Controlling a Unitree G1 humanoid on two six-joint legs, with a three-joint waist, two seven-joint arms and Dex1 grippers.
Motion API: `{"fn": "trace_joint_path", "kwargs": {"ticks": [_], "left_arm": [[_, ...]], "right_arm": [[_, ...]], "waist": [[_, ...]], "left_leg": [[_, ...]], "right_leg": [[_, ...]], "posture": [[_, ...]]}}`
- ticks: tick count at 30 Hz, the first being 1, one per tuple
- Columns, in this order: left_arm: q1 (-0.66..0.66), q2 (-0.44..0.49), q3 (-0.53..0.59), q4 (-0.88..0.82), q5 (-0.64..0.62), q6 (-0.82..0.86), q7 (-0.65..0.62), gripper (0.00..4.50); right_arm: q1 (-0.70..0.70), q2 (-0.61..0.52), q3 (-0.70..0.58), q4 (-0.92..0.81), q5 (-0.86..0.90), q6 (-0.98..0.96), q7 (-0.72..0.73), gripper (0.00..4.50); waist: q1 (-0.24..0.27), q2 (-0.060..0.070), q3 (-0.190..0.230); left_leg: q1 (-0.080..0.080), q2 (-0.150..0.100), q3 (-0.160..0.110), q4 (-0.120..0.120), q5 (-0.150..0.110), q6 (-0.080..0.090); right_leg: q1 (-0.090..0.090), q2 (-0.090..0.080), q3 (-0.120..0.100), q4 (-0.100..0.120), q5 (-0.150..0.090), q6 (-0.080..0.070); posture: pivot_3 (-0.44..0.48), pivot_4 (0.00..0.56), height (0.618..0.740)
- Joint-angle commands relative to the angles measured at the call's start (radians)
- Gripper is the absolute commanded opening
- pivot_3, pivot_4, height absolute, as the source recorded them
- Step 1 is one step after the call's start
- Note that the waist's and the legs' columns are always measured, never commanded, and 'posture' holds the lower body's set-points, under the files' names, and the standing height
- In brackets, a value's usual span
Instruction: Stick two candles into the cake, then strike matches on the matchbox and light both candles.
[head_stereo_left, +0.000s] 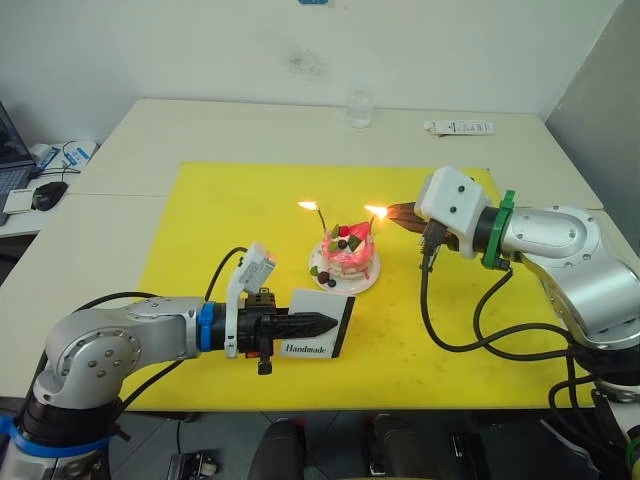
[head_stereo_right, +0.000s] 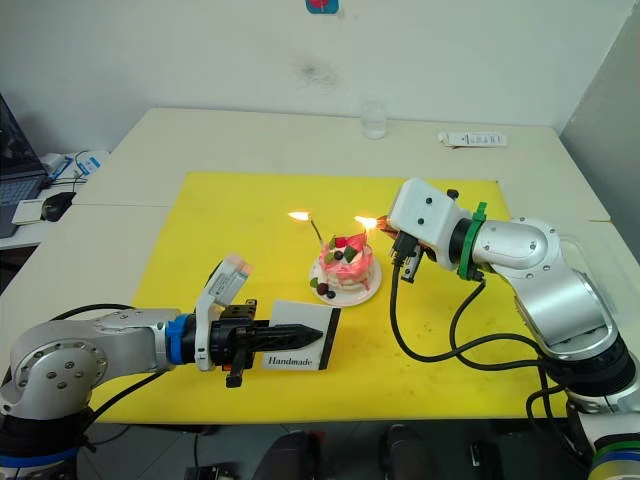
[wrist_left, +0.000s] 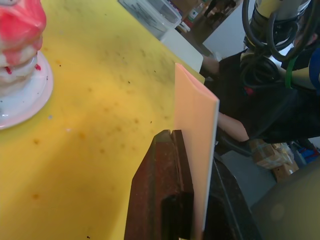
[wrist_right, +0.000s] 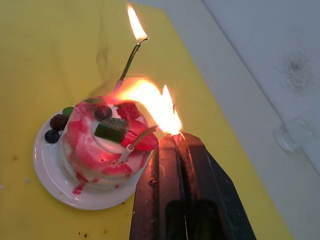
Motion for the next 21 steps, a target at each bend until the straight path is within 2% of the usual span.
{"fn": "trace_joint_path", "kwargs": {"ticks": [1,21], "left_arm": [[-0.021,-0.015,-0.003,-0.006,0.002,-0.016,0.004,0.00],[-0.026,-0.011,0.003,-0.010,-0.002,-0.011,-0.005,0.00]], "right_arm": [[-0.019,0.003,-0.016,-0.012,-0.015,-0.031,-0.001,0.03],[0.016,0.002,-0.029,-0.026,-0.037,-0.066,0.006,0.03]], "waist": [[0.000,0.000,0.000],[0.000,0.000,0.000]], "left_leg": [[0.000,0.000,0.000,0.000,0.000,0.000],[0.000,0.000,0.000,0.000,0.000,0.000]], "right_leg": [[0.000,0.000,0.000,0.000,0.000,0.000],[0.000,0.000,0.000,0.000,0.000,0.000]], "posture": [[0.000,0.150,0.740],[0.000,0.150,0.740]]}}
